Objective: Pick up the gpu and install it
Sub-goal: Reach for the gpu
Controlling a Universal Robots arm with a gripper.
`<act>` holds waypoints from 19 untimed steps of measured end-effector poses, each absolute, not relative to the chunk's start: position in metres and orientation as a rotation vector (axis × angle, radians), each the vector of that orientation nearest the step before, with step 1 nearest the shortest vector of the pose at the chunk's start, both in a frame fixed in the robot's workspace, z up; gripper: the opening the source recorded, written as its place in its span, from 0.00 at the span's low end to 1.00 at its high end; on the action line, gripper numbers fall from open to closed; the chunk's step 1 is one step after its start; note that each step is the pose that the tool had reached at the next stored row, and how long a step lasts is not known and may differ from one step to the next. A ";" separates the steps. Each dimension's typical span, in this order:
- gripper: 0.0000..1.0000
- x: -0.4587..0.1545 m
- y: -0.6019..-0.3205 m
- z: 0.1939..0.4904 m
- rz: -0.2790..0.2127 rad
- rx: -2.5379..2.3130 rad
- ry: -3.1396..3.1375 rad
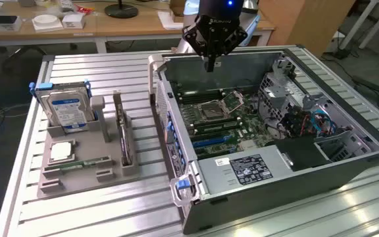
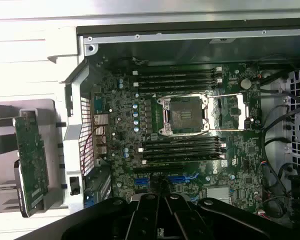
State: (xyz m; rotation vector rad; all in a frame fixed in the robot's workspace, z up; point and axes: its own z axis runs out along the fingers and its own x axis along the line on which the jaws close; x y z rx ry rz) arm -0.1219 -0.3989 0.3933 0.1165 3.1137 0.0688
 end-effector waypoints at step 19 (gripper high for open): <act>0.10 -0.130 -0.399 0.393 0.069 0.117 3.114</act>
